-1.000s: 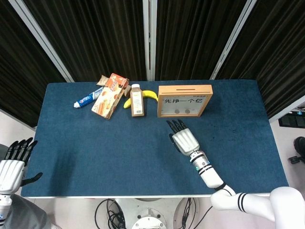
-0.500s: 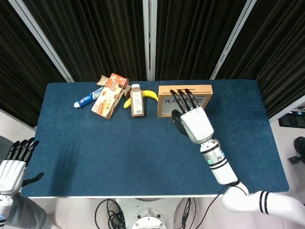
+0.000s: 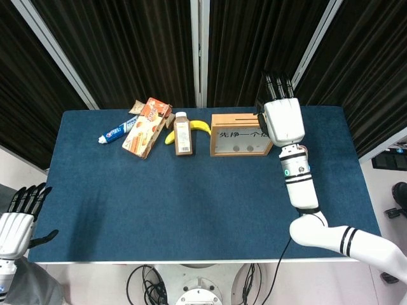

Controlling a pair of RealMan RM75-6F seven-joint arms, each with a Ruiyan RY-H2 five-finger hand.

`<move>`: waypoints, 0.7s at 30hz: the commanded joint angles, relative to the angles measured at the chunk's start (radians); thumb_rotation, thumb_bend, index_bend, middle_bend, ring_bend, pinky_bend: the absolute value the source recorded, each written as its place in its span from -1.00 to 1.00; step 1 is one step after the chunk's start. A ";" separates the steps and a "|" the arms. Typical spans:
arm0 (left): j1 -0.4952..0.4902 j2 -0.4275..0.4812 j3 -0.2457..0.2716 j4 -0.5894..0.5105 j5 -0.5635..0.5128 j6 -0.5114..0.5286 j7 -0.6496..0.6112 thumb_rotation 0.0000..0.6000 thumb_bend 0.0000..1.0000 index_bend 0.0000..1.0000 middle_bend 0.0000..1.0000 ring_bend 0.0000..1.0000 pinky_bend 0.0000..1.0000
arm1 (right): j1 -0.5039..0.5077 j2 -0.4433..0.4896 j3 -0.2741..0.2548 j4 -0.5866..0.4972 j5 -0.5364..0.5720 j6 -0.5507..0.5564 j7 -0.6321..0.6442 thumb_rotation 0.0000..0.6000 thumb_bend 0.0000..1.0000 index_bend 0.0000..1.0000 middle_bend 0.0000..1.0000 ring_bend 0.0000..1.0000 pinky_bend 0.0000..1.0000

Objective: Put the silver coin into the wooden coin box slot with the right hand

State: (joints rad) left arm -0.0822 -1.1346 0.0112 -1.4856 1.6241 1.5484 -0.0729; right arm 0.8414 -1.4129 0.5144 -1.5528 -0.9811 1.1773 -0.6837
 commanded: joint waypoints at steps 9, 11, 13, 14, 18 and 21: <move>-0.005 0.008 0.001 -0.016 -0.003 -0.012 0.005 1.00 -0.75 -0.95 -1.00 -1.00 -1.00 | 0.072 -0.039 0.004 0.033 0.238 -0.013 -0.093 1.00 -0.23 0.58 -0.93 -1.00 -1.00; -0.006 0.009 0.001 -0.016 -0.002 -0.013 0.005 1.00 -0.75 -0.95 -1.00 -1.00 -1.00 | 0.086 -0.048 -0.001 0.047 0.265 -0.006 -0.111 1.00 -0.23 0.58 -0.93 -1.00 -1.00; -0.006 0.009 0.001 -0.016 0.000 -0.012 0.004 1.00 -0.75 -0.95 -1.00 -1.00 -1.00 | 0.097 -0.054 -0.004 0.058 0.287 -0.005 -0.121 1.00 -0.23 0.58 -0.93 -1.00 -1.00; -0.007 0.008 0.002 -0.014 0.000 -0.013 0.004 1.00 -0.75 -0.95 -1.00 -1.00 -1.00 | 0.104 -0.058 -0.006 0.067 0.299 -0.005 -0.126 1.00 -0.23 0.58 -0.93 -1.00 -1.00; -0.007 0.007 0.002 -0.013 0.000 -0.014 0.003 1.00 -0.75 -0.95 -1.00 -1.00 -1.00 | 0.125 -0.068 -0.012 0.098 0.337 -0.013 -0.138 1.00 -0.23 0.58 -0.93 -1.00 -1.00; -0.007 0.008 0.002 -0.013 0.000 -0.012 0.001 1.00 -0.75 -0.95 -1.00 -1.00 -1.00 | 0.134 -0.071 -0.022 0.118 0.351 -0.024 -0.134 1.00 -0.23 0.58 -0.93 -1.00 -1.00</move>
State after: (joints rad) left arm -0.0889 -1.1270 0.0134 -1.4983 1.6242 1.5362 -0.0718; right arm 0.9717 -1.4816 0.4964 -1.4401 -0.6346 1.1574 -0.8191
